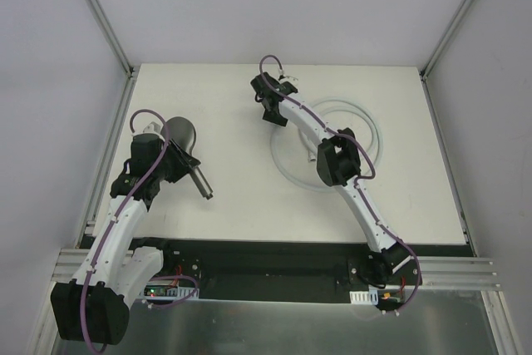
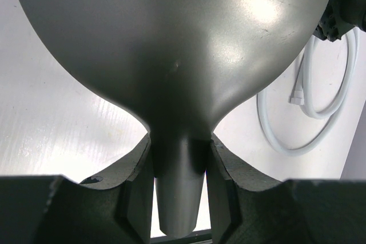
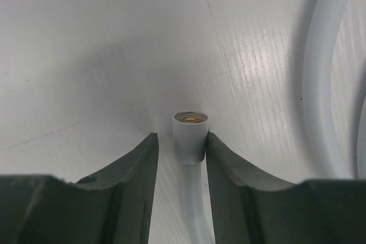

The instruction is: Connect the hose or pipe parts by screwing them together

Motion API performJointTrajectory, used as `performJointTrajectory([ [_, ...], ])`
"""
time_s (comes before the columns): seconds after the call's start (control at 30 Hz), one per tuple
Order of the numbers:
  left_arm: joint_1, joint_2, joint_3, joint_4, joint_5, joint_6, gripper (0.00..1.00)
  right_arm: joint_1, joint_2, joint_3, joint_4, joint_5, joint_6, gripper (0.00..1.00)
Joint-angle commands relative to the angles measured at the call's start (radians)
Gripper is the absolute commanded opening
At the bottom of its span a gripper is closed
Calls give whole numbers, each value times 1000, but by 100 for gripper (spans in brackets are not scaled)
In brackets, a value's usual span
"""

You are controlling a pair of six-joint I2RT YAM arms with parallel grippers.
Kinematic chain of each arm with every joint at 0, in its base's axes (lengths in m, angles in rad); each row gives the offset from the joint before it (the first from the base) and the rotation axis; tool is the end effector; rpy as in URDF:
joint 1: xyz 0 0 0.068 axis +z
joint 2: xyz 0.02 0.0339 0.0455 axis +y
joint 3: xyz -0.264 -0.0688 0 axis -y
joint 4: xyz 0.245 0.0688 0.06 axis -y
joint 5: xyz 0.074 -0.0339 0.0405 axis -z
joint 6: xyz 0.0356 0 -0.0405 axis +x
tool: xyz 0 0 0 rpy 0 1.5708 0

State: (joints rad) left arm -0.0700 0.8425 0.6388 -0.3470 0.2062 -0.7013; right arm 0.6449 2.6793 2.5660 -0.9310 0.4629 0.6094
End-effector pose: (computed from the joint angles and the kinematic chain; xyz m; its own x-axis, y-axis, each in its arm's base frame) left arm 0.1881 -0.0205 0.2628 -0.5553 -0.5942 -0.5819 -0.1515 0.7603 -0.6317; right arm 0.4568 0.3237 0.1716 -0.7718 0.0603 -0.6330 0.1015 0.9944 -0.0290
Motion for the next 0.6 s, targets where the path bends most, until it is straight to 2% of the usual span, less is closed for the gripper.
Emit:
performJointTrajectory([
  [0.0,9,-10,16,72,2,-12,0,-4,5,36,-40,-32,-62,37],
  [0.03,9,-8,16,71,1,-12,0,-1,1,33,-28,-36,-86,33],
  [0.07,9,-10,16,71,1,-9,0,1,-2,31,6,-49,-120,22],
  [0.17,9,-11,16,71,-4,-6,0,10,-32,7,79,-105,-282,9],
  [0.27,9,-14,18,71,-2,-6,0,21,-99,-73,127,-148,-440,1],
  [0.33,9,-16,24,71,4,-6,0,28,-192,-153,176,-194,-558,1],
  [0.4,9,-19,35,71,13,-3,0,36,-292,-384,306,-282,-658,1],
  [0.43,9,-20,39,68,16,-3,0,51,-426,-512,381,-327,-754,1],
  [0.47,9,-22,47,69,18,-3,0,59,-505,-638,584,-358,-799,1],
  [0.5,9,-26,51,69,21,-6,0,64,-583,-916,700,-389,-839,1],
  [0.53,9,-28,55,72,28,-10,0,71,-737,-1040,812,-426,-912,1],
  [0.57,10,-28,65,72,33,-21,0,71,-809,-1155,1041,-538,-942,1],
])
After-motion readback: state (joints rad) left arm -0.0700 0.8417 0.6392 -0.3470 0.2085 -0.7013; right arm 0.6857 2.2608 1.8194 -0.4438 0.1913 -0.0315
